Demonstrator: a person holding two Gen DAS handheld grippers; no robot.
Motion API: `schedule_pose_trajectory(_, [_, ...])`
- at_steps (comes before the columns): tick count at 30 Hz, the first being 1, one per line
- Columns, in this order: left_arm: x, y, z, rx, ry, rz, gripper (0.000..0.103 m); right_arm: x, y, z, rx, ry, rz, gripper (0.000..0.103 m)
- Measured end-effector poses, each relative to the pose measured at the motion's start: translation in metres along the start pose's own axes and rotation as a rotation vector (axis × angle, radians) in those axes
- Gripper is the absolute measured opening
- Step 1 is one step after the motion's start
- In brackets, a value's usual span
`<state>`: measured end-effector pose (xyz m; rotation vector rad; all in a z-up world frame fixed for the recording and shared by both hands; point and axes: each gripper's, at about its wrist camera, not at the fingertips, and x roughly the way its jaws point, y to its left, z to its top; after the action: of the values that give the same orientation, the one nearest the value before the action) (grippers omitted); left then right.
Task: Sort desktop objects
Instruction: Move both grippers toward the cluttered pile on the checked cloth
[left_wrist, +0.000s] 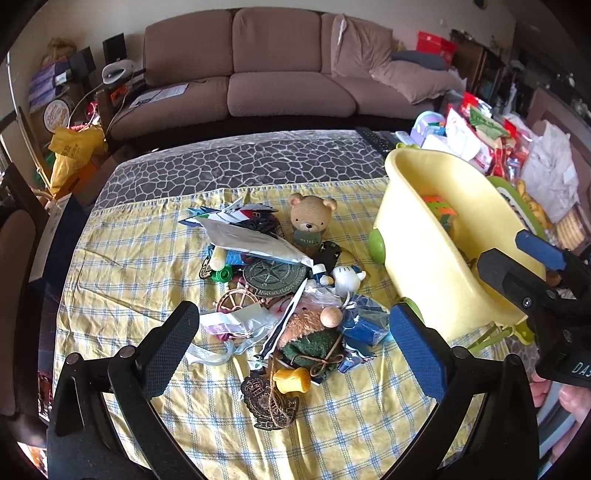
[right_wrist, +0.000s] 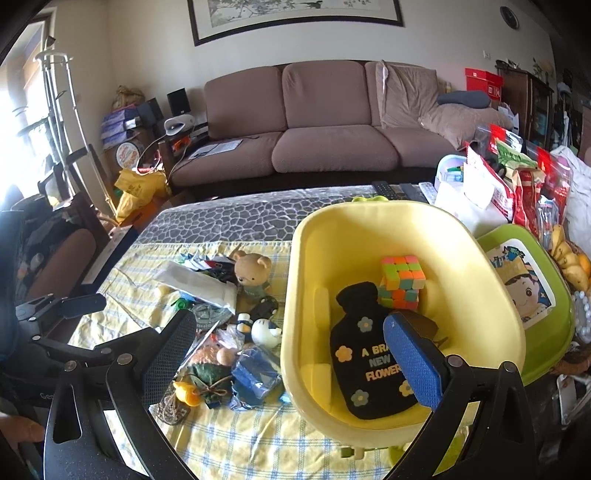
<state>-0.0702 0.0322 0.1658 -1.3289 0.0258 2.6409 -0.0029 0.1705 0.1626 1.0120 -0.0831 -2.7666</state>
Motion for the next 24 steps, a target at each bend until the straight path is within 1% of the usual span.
schedule_pose_trajectory(8, [0.006, 0.042, -0.017, -0.049, -0.004, 0.075, 0.103, 0.017, 0.04, 0.0, -0.055, 0.015, 0.036, 0.103])
schedule_pose_trajectory(11, [0.009, 0.057, -0.022, -0.074, 0.0, 0.083, 0.103, 0.023, 0.054, -0.001, -0.069, 0.027, 0.05, 0.103])
schedule_pose_trajectory(15, [0.011, 0.074, -0.027, -0.081, -0.002, 0.113, 0.103, 0.031, 0.069, -0.001, -0.079, 0.037, 0.075, 0.103])
schedule_pose_trajectory(17, [0.012, 0.085, -0.03, -0.098, 0.003, 0.108, 0.103, 0.035, 0.074, -0.001, -0.078, 0.045, 0.09, 0.103])
schedule_pose_trajectory(20, [0.015, 0.106, -0.038, -0.159, 0.0, 0.069, 0.103, 0.043, 0.076, -0.002, -0.038, 0.06, 0.15, 0.103])
schedule_pose_trajectory(22, [0.022, 0.118, -0.044, -0.183, 0.019, 0.053, 0.103, 0.048, 0.078, -0.002, -0.008, 0.071, 0.195, 0.102])
schedule_pose_trajectory(24, [0.031, 0.125, -0.048, -0.191, 0.05, 0.05, 0.103, 0.052, 0.081, -0.003, -0.003, 0.077, 0.222, 0.102])
